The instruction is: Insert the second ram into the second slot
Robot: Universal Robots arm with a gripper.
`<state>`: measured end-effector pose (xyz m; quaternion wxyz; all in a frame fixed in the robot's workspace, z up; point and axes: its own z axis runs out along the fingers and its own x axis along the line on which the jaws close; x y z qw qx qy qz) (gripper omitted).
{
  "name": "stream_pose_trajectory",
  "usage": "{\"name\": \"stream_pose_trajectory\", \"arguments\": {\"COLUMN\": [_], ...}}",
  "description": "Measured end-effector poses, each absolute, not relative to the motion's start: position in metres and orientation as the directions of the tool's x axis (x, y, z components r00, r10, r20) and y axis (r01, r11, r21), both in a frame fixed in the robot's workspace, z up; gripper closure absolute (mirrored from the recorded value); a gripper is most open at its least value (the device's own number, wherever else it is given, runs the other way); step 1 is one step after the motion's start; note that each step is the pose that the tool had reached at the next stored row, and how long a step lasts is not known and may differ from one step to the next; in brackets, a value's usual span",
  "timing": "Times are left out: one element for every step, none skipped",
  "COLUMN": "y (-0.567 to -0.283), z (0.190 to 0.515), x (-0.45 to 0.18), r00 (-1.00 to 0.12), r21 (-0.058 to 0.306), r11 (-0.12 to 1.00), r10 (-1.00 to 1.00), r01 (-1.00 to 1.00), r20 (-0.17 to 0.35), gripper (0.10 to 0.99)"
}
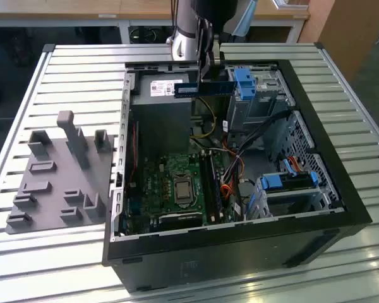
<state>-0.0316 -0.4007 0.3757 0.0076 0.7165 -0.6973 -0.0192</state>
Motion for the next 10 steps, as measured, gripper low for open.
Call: {"name": "stream_pose_trajectory", "arguments": {"y": [-0.4007,-0.4007,-0.4007,-0.4007,-0.4008,-0.4009,-0.4010,-0.4011,-0.4012,-0.4013], "z": [0.3757,0.3757,0.3757,0.3757,0.3757,0.3757,0.3757,0.3757,0.3757,0.3757], "x": [-0.0316,-0.0316,-0.0316,-0.0316,-0.0316,-0.0316,-0.0316,-0.0316,-0.0316,-0.0316], "r00": [0.027,0.027,0.027,0.027,0.027,0.027,0.027,0.027,0.027,0.027], "r21": [0.038,0.038,0.038,0.038,0.038,0.038,0.038,0.038,0.038,0.038], "r11": [-0.027,-0.027,-0.027,-0.027,-0.027,-0.027,-0.027,-0.027,-0.027,-0.027], "r10": [-0.999,-0.999,-0.999,-0.999,-1.000,-1.000,-1.000,-0.999,-1.000,-1.000], "r01": [-0.999,-0.999,-0.999,-0.999,-0.999,-0.999,-0.999,-0.999,-0.999,-0.999], "r20": [-0.017,-0.017,-0.017,-0.017,-0.017,-0.017,-0.017,-0.017,-0.017,-0.017], "gripper": [0.949,0.949,0.949,0.949,0.949,0.949,0.949,0.949,0.949,0.949]}}
